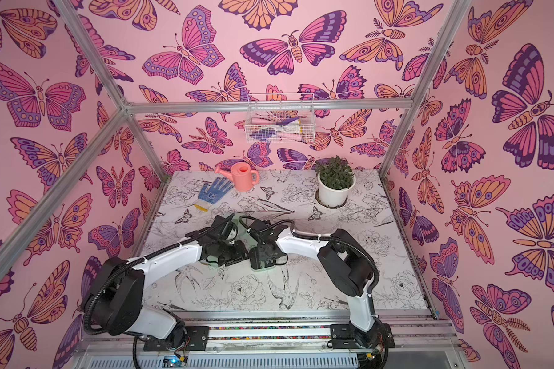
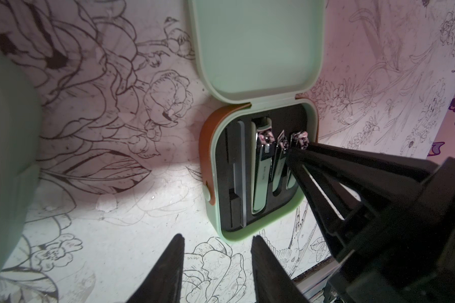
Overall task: Organize nail clipper sets
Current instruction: Place the nail clipper in the storage box.
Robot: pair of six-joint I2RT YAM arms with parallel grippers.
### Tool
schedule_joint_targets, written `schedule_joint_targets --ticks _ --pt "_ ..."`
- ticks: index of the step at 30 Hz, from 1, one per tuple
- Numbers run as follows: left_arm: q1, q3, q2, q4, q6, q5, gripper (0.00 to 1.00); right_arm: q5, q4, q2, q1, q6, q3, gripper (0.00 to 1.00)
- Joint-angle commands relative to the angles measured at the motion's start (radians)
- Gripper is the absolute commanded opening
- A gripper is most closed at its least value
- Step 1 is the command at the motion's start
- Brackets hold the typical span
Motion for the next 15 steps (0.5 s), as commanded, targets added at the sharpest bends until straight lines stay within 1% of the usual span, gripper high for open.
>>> schedule_joint_targets --ticks 1,8,15 --pt "-0.004 -0.016 0.003 -0.005 0.01 0.007 0.45 0.003 -0.005 0.038 0.006 0.014 -0.018 0.08" --pt "-0.004 -0.017 0.0 -0.005 0.01 0.006 0.45 -0.005 -0.007 0.051 0.008 0.017 -0.017 0.09" --pt "-0.004 -0.017 -0.001 -0.005 0.01 0.007 0.45 -0.002 -0.018 0.048 0.009 0.017 -0.017 0.13"
